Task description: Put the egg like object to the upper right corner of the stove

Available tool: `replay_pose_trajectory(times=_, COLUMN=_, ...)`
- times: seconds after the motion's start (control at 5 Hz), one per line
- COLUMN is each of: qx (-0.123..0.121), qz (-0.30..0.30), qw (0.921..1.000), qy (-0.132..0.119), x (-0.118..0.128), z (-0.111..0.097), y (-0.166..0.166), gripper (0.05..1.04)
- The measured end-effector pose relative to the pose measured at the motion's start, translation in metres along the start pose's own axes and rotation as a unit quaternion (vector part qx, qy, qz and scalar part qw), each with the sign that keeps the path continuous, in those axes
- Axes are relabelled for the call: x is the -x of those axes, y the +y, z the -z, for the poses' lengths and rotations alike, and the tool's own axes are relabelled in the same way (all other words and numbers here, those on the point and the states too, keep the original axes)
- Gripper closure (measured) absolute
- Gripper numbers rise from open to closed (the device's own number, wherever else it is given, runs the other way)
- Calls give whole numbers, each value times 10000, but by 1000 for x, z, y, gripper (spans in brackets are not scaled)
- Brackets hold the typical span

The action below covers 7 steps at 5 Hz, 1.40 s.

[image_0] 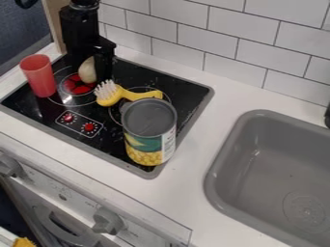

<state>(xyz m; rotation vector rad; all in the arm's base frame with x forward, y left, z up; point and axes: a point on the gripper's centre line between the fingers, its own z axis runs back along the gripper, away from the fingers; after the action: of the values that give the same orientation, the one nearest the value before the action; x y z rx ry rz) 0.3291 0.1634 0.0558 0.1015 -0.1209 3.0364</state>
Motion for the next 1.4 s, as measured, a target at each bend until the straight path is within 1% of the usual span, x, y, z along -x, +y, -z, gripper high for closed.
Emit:
replay_pose_trajectory(times=0.2, qx=245, qz=653, qw=9974, qy=202, x=-1, z=-21, y=1, gripper=255)
replay_pose_trajectory(times=0.4, qx=437, qz=1605, qw=9851, qy=437, x=12, z=-39, y=18, gripper=255)
replay_pose_trajectory(times=0.6, qx=573, qz=2831, qw=9565, qy=408, x=27, z=-45, y=48, gripper=255)
replay_pose_trajectory(times=0.8, qx=672, qz=3911, qw=9156, qy=653, x=37, z=-54, y=70, gripper=255)
replay_pose_trajectory(times=1.0, qx=745, qz=4955, qw=8601, qy=955, x=42, z=-57, y=108, gripper=255)
replay_pose_trajectory(times=1.2, qx=685, qz=5860, qw=8008, qy=1034, x=44, z=-51, y=140, gripper=255)
replay_pose_trajectory(times=1.4, qx=682, qz=6369, qw=7618, qy=970, x=42, z=-44, y=154, gripper=255)
